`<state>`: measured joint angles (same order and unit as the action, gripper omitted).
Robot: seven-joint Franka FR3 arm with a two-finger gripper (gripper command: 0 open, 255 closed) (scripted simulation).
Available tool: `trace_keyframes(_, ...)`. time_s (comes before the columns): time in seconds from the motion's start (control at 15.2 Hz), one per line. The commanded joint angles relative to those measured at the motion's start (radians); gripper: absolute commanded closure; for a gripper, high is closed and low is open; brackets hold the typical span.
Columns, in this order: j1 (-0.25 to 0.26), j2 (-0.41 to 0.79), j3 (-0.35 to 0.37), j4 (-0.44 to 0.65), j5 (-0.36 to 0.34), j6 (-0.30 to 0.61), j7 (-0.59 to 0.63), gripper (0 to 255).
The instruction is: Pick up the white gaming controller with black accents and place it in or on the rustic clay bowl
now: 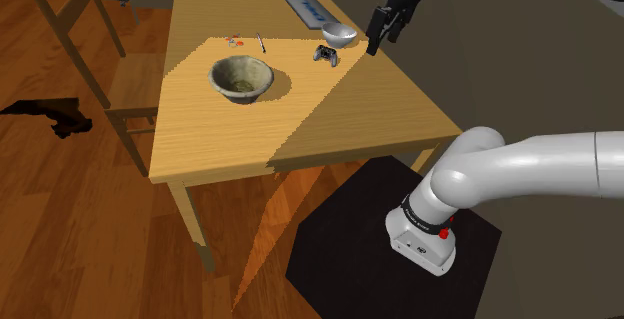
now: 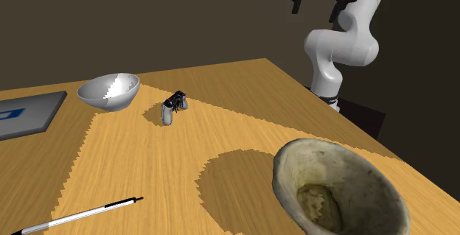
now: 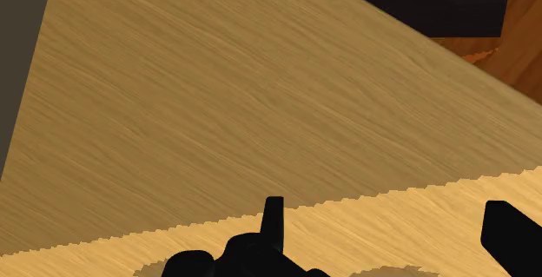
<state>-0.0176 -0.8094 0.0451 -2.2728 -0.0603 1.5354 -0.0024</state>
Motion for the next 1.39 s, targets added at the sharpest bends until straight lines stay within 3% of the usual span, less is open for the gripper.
trace_keyframes(0.0,0.000,0.000,0.000,0.000,0.000,0.000,0.000,0)
trace_keyframes(0.66,-0.029,0.302,-0.108,0.067,-0.088,0.206,-0.150,0)
trace_keyframes(1.32,-0.054,0.660,-0.188,0.263,-0.118,0.347,-0.291,0)
